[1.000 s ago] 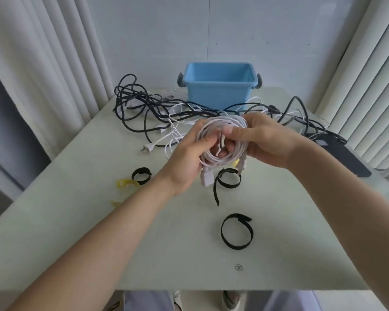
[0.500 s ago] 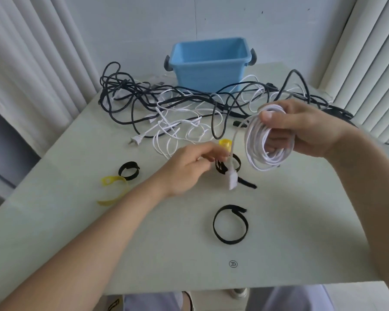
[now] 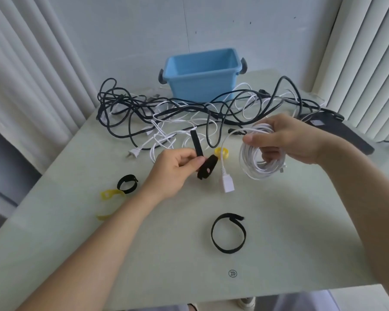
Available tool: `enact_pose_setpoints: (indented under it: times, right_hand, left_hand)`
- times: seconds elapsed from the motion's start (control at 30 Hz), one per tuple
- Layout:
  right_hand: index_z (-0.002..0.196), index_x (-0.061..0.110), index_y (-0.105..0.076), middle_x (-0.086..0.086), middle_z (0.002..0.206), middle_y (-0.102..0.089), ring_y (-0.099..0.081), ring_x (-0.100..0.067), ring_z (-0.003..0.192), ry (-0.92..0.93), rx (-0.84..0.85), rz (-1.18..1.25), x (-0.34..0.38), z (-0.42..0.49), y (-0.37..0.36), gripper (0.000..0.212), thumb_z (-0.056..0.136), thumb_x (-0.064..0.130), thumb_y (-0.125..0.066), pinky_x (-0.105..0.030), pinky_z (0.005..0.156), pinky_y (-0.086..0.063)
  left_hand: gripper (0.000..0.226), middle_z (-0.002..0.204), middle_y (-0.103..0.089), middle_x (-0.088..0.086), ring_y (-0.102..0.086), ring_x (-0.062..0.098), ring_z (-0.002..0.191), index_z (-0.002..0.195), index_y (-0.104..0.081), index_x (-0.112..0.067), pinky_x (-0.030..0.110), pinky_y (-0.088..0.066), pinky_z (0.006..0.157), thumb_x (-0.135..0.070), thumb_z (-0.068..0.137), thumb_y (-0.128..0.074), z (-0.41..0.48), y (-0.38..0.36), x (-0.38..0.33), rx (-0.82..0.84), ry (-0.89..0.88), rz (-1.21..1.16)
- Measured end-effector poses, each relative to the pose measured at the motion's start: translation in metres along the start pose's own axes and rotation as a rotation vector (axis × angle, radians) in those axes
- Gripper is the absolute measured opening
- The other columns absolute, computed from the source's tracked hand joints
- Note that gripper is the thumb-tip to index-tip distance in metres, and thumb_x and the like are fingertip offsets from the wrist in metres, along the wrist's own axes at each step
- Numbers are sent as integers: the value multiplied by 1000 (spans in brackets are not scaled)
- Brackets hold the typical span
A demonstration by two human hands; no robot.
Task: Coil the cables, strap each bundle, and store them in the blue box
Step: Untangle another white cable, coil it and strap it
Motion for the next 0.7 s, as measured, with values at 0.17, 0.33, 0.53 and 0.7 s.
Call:
enact_pose_setpoints:
  times: [0.17,0.33,0.53,0.7]
  right_hand:
    - [62,17,-59,-9,62,-39,-38,-21,53,24,-85,-1,4,0,7,34,74,40,-80,-37,57,-35]
    - [64,14,-59,-9,62,-38,-37,-21,53,27,-86,30,7,0,4,34,75,34,-84,-35,55,-34]
    - [55,20,-62,-2,57,-41,-36,-20,50,42,-50,55,13,0,-5,32,75,34,-82,-31,50,-34]
    - [57,19,-62,-9,60,-40,-37,-21,53,48,-66,23,13,-1,-6,32,75,36,-83,-32,51,-35]
  left_hand:
    - [12,77,-76,7,-71,15,66,90,-69,-5,18,-51,60,-14,97,-64,-1,0,6,8,82,-81]
    - [7,79,-68,4,-70,22,74,95,-63,-12,27,-57,66,-11,100,-59,-2,7,5,-37,117,-216]
    - [13,81,-75,5,-70,21,60,103,-64,-14,25,-52,52,-13,104,-51,-6,17,-5,-91,119,-111]
    - [27,89,-69,-17,-58,7,68,109,-73,-36,32,-55,72,-35,83,-74,-7,26,1,-137,82,432]
Point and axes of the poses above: each hand's wrist, its own z-axis towards the middle knuckle, its own y-axis out of the back of the hand, x = y × z, the point moved 10 cm from there along z, towards the middle knuckle
